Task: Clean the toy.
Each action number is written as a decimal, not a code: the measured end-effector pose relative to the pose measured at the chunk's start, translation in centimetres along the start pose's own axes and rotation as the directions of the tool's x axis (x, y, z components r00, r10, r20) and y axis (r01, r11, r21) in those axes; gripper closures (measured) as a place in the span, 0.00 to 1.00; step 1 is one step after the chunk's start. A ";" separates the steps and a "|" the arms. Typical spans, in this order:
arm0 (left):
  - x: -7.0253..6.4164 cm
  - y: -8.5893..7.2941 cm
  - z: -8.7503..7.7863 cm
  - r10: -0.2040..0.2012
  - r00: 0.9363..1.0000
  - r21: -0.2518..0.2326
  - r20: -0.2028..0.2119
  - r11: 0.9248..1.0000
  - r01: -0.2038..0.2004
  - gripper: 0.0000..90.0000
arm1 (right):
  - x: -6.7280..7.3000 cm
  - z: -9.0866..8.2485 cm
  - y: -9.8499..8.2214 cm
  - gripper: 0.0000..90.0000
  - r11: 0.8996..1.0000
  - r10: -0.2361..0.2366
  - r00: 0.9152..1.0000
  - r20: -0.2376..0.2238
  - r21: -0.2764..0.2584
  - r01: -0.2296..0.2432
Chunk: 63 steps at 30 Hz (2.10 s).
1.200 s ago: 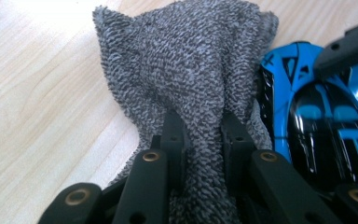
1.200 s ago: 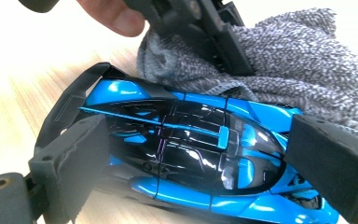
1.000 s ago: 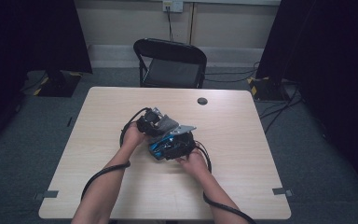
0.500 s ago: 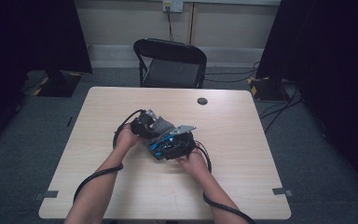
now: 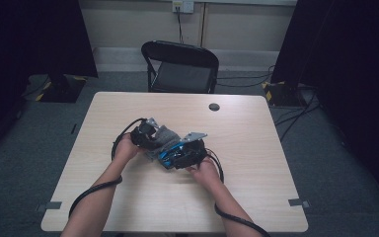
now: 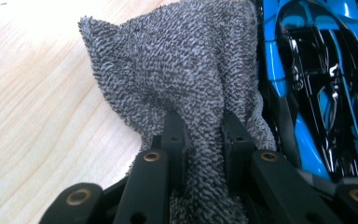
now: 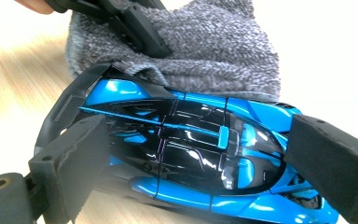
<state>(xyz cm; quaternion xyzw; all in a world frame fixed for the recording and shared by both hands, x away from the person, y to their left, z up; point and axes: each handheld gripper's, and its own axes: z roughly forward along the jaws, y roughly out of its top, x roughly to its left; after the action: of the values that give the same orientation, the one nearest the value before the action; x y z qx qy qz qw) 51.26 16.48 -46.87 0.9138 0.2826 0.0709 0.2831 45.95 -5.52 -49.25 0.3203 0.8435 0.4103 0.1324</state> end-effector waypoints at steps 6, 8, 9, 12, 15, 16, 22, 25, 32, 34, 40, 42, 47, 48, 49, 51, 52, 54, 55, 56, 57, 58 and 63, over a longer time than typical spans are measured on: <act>-0.2 -1.0 -0.6 -0.015 1.000 -0.010 -0.001 1.000 0.015 0.84 | 0.0 0.0 0.0 0.07 1.000 -0.001 1.000 0.002 0.000 0.001; -0.2 -1.3 -0.9 -0.018 1.000 -0.007 -0.005 1.000 0.018 0.84 | 0.0 0.0 0.0 0.07 1.000 0.001 1.000 0.003 0.001 -0.001; -0.2 -1.5 -1.0 -0.020 1.000 -0.009 -0.007 1.000 0.020 0.84 | 0.0 0.0 0.0 0.07 1.000 0.001 1.000 0.004 0.001 -0.001; -0.3 -2.1 -1.3 -0.026 1.000 -0.015 -0.004 1.000 0.026 0.83 | 0.0 0.0 0.0 0.07 1.000 0.002 1.000 0.006 0.000 -0.002; -0.3 -2.6 -1.6 -0.034 0.999 -0.022 -0.004 0.999 0.034 0.83 | 0.0 0.0 0.0 0.07 1.000 0.002 1.000 0.006 0.001 -0.002; -0.3 -2.7 -1.8 -0.027 1.000 -0.015 -0.005 1.000 0.027 0.83 | 0.0 0.0 0.0 0.07 1.000 0.003 1.000 0.005 0.004 -0.003; -0.4 -3.5 -2.5 -0.030 0.999 -0.015 -0.012 0.999 0.030 0.83 | 0.0 0.0 0.1 0.07 1.000 0.002 1.000 0.005 0.009 -0.002; -0.7 -3.8 -2.7 -0.032 0.999 -0.023 -0.011 0.999 0.032 0.83 | 0.0 0.0 0.1 0.07 1.000 0.002 1.000 0.005 0.006 -0.002; -1.1 -4.7 -3.2 -0.042 0.999 -0.040 -0.018 0.998 0.041 0.83 | 0.0 0.0 0.1 0.07 1.000 0.002 1.000 0.006 0.007 -0.002; -1.2 -5.0 -3.4 -0.041 0.999 -0.038 -0.019 0.998 0.040 0.83 | 0.1 0.0 0.1 0.07 1.000 0.002 1.000 0.006 0.007 -0.002; -1.4 -5.6 -3.9 -0.045 0.999 -0.039 -0.022 0.998 0.044 0.83 | 0.1 0.0 0.1 0.07 1.000 0.001 1.000 0.006 0.007 -0.001; -1.5 -5.8 -4.0 -0.047 0.999 -0.045 -0.021 0.998 0.046 0.83 | 0.0 0.0 0.0 0.07 1.000 0.001 1.000 0.006 0.006 -0.001; -1.7 -6.3 -4.3 -0.039 0.999 -0.040 -0.029 0.998 0.037 0.83 | 0.1 0.0 0.1 0.07 1.000 0.002 1.000 0.006 0.009 -0.002; -1.7 -6.5 -4.5 -0.038 0.999 -0.037 -0.031 0.999 0.037 0.83 | 0.1 0.0 0.1 0.07 1.000 0.002 1.000 0.006 0.009 -0.002; -1.8 -6.6 -4.6 -0.040 0.999 -0.037 -0.034 0.999 0.039 0.83 | 0.1 0.0 0.1 0.07 1.000 0.002 1.000 0.007 0.009 -0.002; -1.8 -6.7 -4.7 -0.036 0.999 -0.037 -0.037 0.999 0.034 0.83 | 0.1 0.0 0.1 0.07 1.000 0.002 1.000 0.007 0.009 -0.002; -1.9 -6.8 -4.9 -0.033 0.999 -0.035 -0.037 0.999 0.031 0.83 | 0.1 0.0 0.1 0.07 1.000 0.002 1.000 0.007 0.009 -0.002; -2.2 -7.2 -5.2 -0.040 0.998 -0.042 -0.041 0.998 0.039 0.83 | 0.1 0.0 0.1 0.07 1.000 0.002 1.000 0.007 0.008 -0.002; -2.2 -7.2 -5.2 -0.040 0.998 -0.042 -0.041 0.998 0.039 0.83 | 0.1 0.0 0.1 0.07 1.000 0.002 1.000 0.007 0.008 -0.002; -2.4 -7.4 -5.5 -0.033 0.998 -0.038 -0.046 0.999 0.031 0.82 | 0.1 0.0 0.1 0.07 1.000 0.003 1.000 0.008 0.007 -0.003; -2.5 -7.6 -5.6 -0.030 0.998 -0.042 -0.052 0.999 0.028 0.82 | 0.1 0.0 0.0 0.07 1.000 0.002 1.000 0.009 0.005 -0.002; -2.5 -7.7 -5.8 -0.028 0.998 -0.040 -0.052 0.999 0.026 0.82 | 0.1 0.0 0.0 0.07 1.000 0.003 1.000 0.011 0.004 -0.003; -2.5 -8.4 -6.6 -0.034 0.998 -0.034 -0.060 0.999 0.032 0.82 | 0.2 -0.1 -0.1 0.07 1.000 0.009 1.000 0.015 -0.005 -0.009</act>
<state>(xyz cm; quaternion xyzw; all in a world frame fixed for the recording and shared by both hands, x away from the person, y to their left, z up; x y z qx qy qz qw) 43.30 23.97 -46.00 0.9016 0.3050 0.0983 0.2908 45.75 -5.50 -49.27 0.3269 0.8401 0.4104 0.1375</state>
